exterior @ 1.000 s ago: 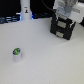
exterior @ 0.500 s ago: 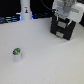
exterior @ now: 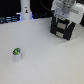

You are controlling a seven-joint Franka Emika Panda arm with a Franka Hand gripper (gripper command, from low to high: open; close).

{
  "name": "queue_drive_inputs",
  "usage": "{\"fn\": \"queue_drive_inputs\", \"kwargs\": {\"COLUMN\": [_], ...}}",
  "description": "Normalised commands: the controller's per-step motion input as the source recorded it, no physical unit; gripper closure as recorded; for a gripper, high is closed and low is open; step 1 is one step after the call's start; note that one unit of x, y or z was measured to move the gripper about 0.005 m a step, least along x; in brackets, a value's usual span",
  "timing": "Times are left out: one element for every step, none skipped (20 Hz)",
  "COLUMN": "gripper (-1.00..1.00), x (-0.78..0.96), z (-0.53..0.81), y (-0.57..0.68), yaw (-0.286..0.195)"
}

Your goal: Open the kcup holder, insert the kcup into the holder, and close the kcup holder

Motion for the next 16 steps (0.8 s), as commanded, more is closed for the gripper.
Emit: {"fn": "queue_drive_inputs", "kwargs": {"gripper": [1.00,1.00,1.00,1.00,1.00,1.00,1.00,1.00,1.00,1.00,1.00,1.00,1.00,1.00,1.00,1.00], "x": [0.96,0.96,0.96,0.96,0.97,0.98,0.98,0.99,0.99,0.99,0.99,0.93,0.98,0.98,0.98,0.97], "z": [0.15,0.13,0.12,0.10,0.10,0.10,0.12,0.15,0.18,0.19,0.20,0.16,0.17,0.18,0.18,0.18], "y": [-0.31,-0.31,-0.31,-0.31,-0.30,-0.30,-0.29,-0.27,-0.27,-0.27,-0.27,-0.27,-0.27,-0.27,-0.27,-0.28], "yaw": [-0.080,-0.076,-0.075,-0.078,-0.078,-0.074,-0.071,-0.064,-0.058,-0.055,-0.055,-0.057,-0.061,-0.061,-0.063,-0.064]}}
